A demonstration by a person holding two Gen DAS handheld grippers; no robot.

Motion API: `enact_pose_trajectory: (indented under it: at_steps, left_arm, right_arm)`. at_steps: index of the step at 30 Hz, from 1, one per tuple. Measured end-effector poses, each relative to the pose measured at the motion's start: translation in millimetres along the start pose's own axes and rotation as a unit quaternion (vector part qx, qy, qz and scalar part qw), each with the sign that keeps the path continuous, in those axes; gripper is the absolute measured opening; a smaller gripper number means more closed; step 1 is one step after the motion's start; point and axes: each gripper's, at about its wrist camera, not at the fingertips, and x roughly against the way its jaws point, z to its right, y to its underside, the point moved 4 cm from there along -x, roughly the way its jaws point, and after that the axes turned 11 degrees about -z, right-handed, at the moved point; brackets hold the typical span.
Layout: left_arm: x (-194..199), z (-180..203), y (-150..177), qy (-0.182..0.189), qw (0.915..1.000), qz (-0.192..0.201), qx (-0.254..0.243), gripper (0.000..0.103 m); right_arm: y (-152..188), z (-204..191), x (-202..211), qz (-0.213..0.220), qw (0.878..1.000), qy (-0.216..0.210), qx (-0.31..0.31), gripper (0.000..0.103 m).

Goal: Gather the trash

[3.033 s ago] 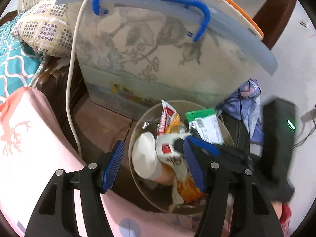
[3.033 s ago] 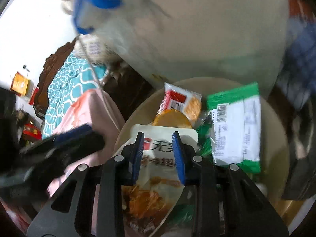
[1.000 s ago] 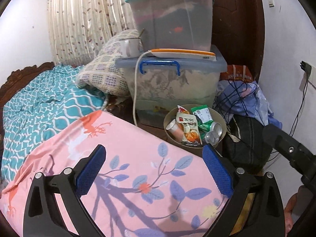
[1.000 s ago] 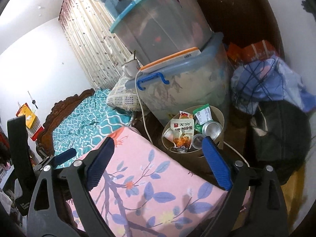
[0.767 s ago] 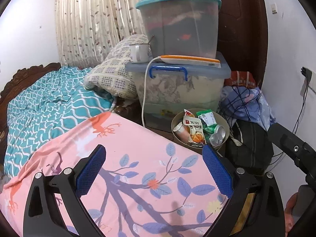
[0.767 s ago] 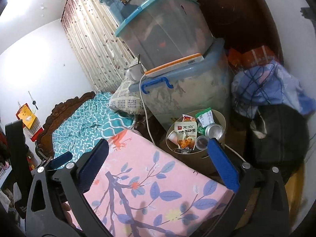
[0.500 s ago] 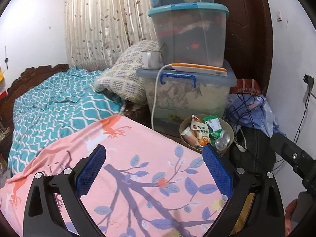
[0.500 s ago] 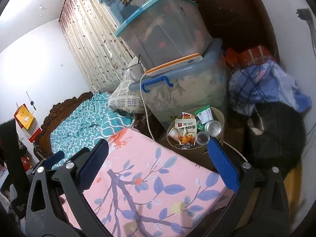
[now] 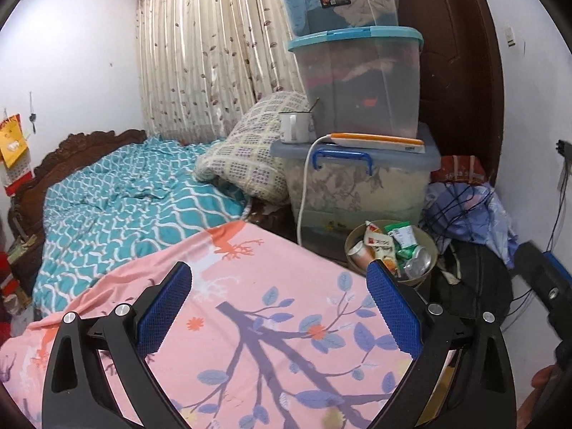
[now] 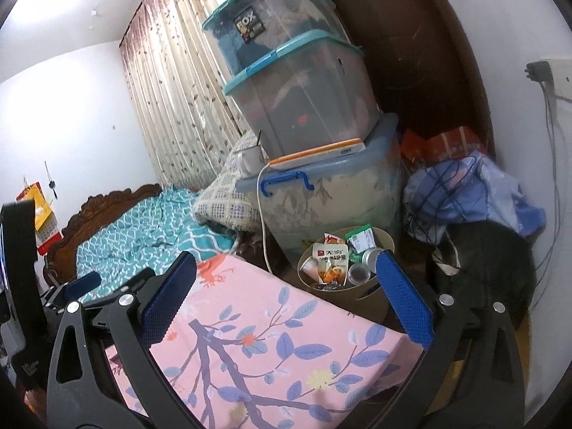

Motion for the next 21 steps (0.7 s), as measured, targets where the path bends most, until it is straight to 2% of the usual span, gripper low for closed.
enact_pose_trajectory:
  at_steps: [21]
  left_arm:
    - [13, -8, 6, 0.003, 0.9999, -0.006, 0.010, 0.094]
  right_arm:
    - [5, -7, 9, 0.004, 1.000, -0.017, -0.002, 0.100]
